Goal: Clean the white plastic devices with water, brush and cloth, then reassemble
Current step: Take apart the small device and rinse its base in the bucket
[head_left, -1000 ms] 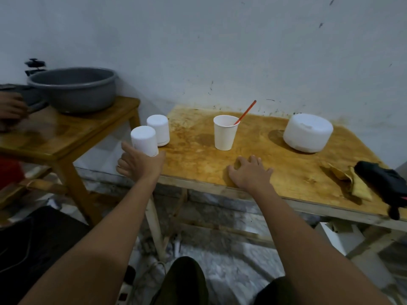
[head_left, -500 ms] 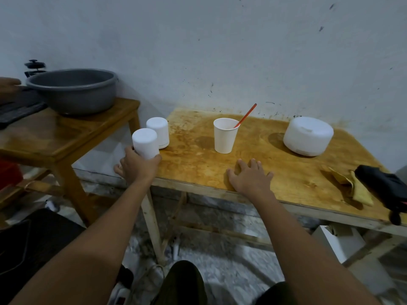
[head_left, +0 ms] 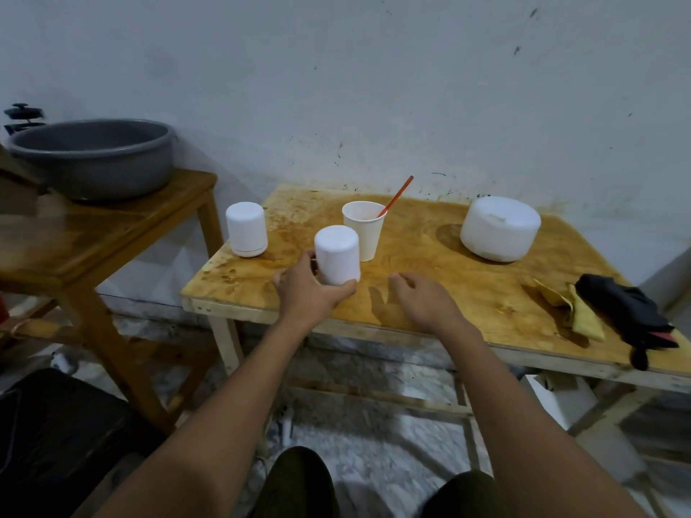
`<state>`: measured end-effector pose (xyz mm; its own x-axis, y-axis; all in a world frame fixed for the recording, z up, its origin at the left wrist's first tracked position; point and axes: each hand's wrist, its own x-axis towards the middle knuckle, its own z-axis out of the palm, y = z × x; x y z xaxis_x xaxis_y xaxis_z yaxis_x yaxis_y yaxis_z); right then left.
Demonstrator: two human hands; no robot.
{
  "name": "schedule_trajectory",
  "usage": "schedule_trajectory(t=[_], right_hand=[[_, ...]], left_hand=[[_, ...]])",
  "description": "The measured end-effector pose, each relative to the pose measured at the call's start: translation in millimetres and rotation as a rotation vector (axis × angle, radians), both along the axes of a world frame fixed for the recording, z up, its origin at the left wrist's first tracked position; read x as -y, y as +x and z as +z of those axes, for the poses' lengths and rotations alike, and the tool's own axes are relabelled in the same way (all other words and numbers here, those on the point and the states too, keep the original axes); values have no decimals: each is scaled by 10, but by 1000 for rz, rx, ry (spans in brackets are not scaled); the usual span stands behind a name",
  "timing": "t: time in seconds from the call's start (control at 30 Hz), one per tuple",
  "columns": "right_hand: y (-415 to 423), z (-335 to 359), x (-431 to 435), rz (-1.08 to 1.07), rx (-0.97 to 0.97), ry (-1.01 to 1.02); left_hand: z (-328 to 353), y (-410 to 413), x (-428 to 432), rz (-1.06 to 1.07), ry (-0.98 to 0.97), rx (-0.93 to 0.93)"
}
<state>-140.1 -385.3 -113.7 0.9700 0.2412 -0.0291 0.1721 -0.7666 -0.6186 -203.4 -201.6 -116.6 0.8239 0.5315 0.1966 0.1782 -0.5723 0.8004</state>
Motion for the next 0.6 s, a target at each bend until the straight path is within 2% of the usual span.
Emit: schedule_trajectory(t=[0.1,0.27,0.33,0.43,0.6], right_hand=[[-46,167,183,-34,6,287],[-40,280,364,-3,49,514],[-42,300,394,19,62,536],[-31,274,405,7,101,468],[14,140,418,22,270,356]], left_hand=[[17,120,304,-80,5,5],[0,244,669,-202,39,43],[-13,280,782,-233,62,28],[-43,333,894,-292,48,-5],[-66,341,905,-302,64,-35]])
